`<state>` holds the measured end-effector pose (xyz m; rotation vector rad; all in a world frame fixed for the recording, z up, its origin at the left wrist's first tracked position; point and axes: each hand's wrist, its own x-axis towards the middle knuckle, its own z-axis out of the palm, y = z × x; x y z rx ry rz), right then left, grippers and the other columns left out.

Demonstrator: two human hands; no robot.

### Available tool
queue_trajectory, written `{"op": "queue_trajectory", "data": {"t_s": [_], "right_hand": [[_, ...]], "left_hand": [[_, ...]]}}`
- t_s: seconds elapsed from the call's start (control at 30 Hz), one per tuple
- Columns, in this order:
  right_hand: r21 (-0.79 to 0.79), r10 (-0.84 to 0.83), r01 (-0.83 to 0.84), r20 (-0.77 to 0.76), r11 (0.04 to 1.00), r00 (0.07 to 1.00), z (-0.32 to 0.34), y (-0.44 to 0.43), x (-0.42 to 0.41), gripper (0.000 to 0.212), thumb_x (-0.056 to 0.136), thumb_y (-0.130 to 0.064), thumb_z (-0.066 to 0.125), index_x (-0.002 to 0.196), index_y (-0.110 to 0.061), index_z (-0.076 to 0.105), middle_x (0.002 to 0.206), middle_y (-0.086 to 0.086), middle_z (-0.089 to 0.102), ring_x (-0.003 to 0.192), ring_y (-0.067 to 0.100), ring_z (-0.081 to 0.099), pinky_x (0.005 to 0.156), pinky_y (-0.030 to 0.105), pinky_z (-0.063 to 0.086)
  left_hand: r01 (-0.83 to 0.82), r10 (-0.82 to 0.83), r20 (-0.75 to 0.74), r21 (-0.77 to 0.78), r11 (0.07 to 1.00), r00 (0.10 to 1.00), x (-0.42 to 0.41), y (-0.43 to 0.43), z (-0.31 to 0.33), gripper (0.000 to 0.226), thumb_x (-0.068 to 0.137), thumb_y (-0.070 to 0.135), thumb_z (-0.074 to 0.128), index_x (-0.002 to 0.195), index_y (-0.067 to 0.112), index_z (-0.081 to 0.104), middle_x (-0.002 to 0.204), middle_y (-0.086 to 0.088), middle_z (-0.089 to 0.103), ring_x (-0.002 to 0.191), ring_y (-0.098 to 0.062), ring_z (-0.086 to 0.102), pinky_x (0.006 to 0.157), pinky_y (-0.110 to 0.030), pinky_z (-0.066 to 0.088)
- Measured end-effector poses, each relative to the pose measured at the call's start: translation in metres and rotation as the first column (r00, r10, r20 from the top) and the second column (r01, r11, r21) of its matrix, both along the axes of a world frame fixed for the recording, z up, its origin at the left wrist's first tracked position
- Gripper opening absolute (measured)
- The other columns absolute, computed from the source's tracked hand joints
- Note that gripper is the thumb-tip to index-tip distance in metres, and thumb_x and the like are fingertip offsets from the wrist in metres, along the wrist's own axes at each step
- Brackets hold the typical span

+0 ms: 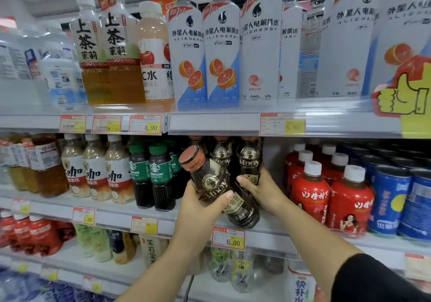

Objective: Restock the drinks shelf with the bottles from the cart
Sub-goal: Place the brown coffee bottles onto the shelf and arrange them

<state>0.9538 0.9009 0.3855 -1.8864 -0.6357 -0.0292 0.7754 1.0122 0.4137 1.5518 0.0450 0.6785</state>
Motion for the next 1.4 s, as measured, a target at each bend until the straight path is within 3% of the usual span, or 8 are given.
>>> {"op": "queue_trajectory", "data": {"t_s": [0.27,0.43,0.63,0.83,0.97,1.13,1.23,1.4], "right_hand": [[-0.051,0.053,-0.047,0.124,0.998,0.991,0.05,-0.072,-0.085,0.043,0.09,-0.023,0.058,0.132,-0.018,0.049,0.127,-0.009,0.056,0.117,0.002,0.053,0.092,0.008,0.041],[-0.203,0.059,0.012,0.341,0.979,0.938,0.076,-0.103,-0.11,0.053,0.078,-0.024,0.073,0.123,-0.035,0.048,0.111,-0.03,0.053,0.105,-0.018,0.05,0.086,-0.001,0.036],[-0.287,-0.137,0.321,0.514,0.902,0.847,0.074,-0.109,-0.094,0.07,0.068,-0.056,0.067,0.13,-0.037,0.039,0.119,-0.012,0.058,0.112,0.012,0.049,0.098,0.033,0.04],[-0.376,-0.184,0.459,0.577,0.805,0.796,0.074,-0.094,-0.09,0.068,0.076,-0.057,0.06,0.136,-0.034,0.036,0.121,-0.01,0.056,0.114,0.016,0.043,0.087,0.029,0.025],[-0.354,-0.27,0.471,0.489,0.808,0.83,0.072,-0.074,-0.085,0.066,0.074,-0.057,0.061,0.13,-0.029,0.039,0.118,-0.004,0.061,0.111,0.023,0.051,0.091,0.035,0.039],[-0.322,-0.351,0.482,0.387,0.815,0.853,0.073,-0.058,-0.086,0.061,0.079,-0.046,0.067,0.127,-0.019,0.041,0.111,0.006,0.061,0.107,0.026,0.055,0.083,0.037,0.05],[-0.313,-0.381,0.494,0.357,0.811,0.853,0.075,-0.048,-0.08,0.058,0.082,-0.036,0.068,0.128,-0.012,0.041,0.118,0.011,0.059,0.112,0.028,0.053,0.089,0.035,0.047],[-0.305,-0.458,0.549,0.323,0.778,0.828,0.074,-0.032,-0.07,0.055,0.087,-0.024,0.064,0.129,-0.001,0.036,0.12,0.017,0.059,0.112,0.03,0.055,0.089,0.033,0.046]], "left_hand": [[0.095,-0.103,0.027,0.215,0.972,0.994,0.004,-0.021,0.007,0.05,0.076,0.009,0.076,0.115,0.029,0.052,0.105,0.014,0.068,0.097,0.003,0.063,0.082,-0.014,0.05],[0.142,-0.145,-0.023,0.417,0.898,0.989,0.03,-0.052,0.023,0.053,0.076,0.019,0.075,0.12,0.031,0.049,0.11,0.017,0.059,0.099,0.006,0.056,0.079,-0.009,0.044],[0.083,-0.054,-0.068,0.572,0.816,0.996,0.059,-0.065,0.026,0.067,0.075,0.019,0.074,0.133,0.032,0.041,0.119,0.011,0.04,0.107,-0.003,0.042,0.09,-0.019,0.034],[0.082,-0.055,-0.069,0.51,0.856,0.996,0.07,-0.059,0.014,0.063,0.075,0.019,0.071,0.129,0.034,0.043,0.118,0.01,0.056,0.11,-0.009,0.054,0.09,-0.027,0.046],[-0.017,0.054,-0.057,0.523,0.852,0.997,0.077,-0.058,0.009,0.068,0.078,0.015,0.065,0.138,0.027,0.035,0.117,0.0,0.06,0.102,-0.016,0.059,0.086,-0.032,0.05],[-0.045,0.048,0.014,0.686,0.727,0.999,0.072,-0.045,0.007,0.07,0.085,0.024,0.066,0.144,0.021,0.031,0.133,0.005,0.038,0.109,-0.011,0.052,0.09,-0.023,0.044],[-0.156,0.117,0.107,0.763,0.628,0.987,0.06,-0.016,0.003,0.049,0.088,0.031,0.061,0.135,0.028,0.046,0.128,0.014,0.043,0.099,-0.003,0.052,0.082,-0.021,0.046],[-0.431,0.244,0.361,0.817,0.384,0.9,0.062,0.034,-0.004,0.043,0.069,0.019,0.079,0.11,0.025,0.065,0.115,0.0,0.059,0.108,-0.02,0.05,0.084,-0.039,0.047]]}}
